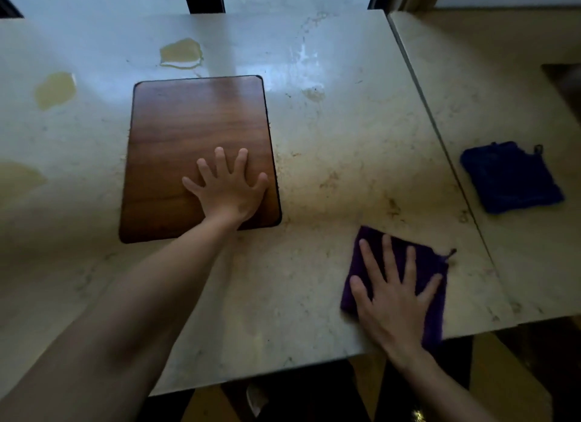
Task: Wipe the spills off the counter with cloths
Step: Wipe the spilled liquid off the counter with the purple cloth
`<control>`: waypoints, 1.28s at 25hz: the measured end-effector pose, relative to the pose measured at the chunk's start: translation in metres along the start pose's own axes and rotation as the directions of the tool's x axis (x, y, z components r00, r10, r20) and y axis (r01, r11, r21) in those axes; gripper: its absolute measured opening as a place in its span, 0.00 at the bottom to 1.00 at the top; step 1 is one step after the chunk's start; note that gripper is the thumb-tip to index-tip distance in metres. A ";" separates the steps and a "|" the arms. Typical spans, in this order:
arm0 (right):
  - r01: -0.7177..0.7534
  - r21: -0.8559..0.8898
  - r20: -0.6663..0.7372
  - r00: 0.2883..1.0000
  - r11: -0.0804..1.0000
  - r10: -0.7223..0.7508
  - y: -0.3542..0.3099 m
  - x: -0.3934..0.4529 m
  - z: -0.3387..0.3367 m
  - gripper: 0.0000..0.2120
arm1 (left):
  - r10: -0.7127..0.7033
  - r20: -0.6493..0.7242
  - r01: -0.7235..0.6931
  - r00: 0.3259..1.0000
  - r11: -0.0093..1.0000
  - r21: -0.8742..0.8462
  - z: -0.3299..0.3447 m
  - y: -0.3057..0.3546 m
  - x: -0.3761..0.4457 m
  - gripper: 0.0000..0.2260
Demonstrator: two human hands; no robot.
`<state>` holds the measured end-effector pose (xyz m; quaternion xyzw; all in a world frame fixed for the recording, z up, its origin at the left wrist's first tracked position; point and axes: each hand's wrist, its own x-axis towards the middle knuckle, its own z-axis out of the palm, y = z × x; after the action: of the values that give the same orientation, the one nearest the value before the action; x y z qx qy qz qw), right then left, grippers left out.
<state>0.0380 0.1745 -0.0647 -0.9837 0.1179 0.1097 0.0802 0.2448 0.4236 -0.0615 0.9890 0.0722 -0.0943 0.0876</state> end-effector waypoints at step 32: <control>0.536 -0.136 0.002 0.841 0.833 -0.540 -0.196 0.303 -0.045 0.25 | 0.193 -0.010 -0.190 0.981 0.975 0.113 -0.033 -0.106 0.119 0.30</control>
<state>0.3831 0.2895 -0.0666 -0.9821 -0.1693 0.0720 0.0407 0.3491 0.5477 -0.0697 0.9957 -0.0279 -0.0790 0.0401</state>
